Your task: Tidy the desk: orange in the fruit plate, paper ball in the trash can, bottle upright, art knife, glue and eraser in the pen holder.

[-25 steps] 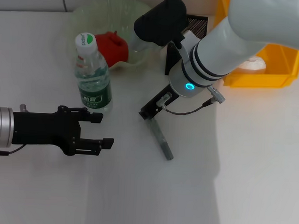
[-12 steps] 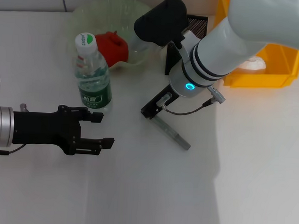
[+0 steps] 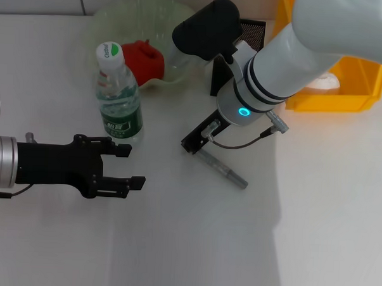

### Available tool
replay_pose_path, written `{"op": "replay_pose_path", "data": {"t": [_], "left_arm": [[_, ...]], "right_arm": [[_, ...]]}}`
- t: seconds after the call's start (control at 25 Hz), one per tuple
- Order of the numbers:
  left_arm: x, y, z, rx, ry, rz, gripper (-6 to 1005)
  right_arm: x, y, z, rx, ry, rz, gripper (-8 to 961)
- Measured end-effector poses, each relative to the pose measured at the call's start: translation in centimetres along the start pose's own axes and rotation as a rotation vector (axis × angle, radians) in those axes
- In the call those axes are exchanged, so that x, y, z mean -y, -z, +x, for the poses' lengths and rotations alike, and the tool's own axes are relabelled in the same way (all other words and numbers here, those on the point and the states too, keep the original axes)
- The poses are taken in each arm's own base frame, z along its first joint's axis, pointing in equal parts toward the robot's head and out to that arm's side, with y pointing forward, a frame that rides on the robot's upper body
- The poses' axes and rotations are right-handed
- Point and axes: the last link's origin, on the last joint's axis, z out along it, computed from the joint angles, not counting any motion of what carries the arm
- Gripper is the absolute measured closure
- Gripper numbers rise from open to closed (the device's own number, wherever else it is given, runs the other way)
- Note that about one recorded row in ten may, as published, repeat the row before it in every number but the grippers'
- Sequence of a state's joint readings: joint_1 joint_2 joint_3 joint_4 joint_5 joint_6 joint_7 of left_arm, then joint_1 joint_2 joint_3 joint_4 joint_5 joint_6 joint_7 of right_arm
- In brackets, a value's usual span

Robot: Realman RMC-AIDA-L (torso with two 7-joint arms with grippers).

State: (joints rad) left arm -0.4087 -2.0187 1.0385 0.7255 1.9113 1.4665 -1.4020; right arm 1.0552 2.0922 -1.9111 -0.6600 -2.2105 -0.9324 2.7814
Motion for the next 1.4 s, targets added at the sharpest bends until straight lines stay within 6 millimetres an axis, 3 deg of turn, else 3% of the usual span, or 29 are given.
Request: {"op": "replay_pose_path", "data": {"t": [0.88, 1.2, 1.32, 1.36, 1.4], "left_arm": [[-0.2, 0.1, -0.2, -0.005, 0.008, -0.001, 229], [-0.2, 0.2, -0.3, -0.007, 0.01, -0.001, 229], [-0.2, 0.2, -0.3, -0.008, 0.01, -0.002, 229], [-0.2, 0.2, -0.2, -0.008, 0.009, -0.003, 229], [-0.2, 0.2, -0.2, -0.008, 0.009, -0.003, 229]], "right_arm": [[0.0, 0.7, 1.1, 0.055, -0.035, -0.04, 842], [1.7, 3.5, 1.6, 0.161, -0.084, -0.023, 845], [2.6, 5.6, 1.8, 0.243, -0.098, -0.017, 846], [3.3, 7.8, 2.2, 0.337, -0.108, -0.009, 846], [3.3, 7.8, 2.2, 0.337, -0.108, -0.009, 847]]}}
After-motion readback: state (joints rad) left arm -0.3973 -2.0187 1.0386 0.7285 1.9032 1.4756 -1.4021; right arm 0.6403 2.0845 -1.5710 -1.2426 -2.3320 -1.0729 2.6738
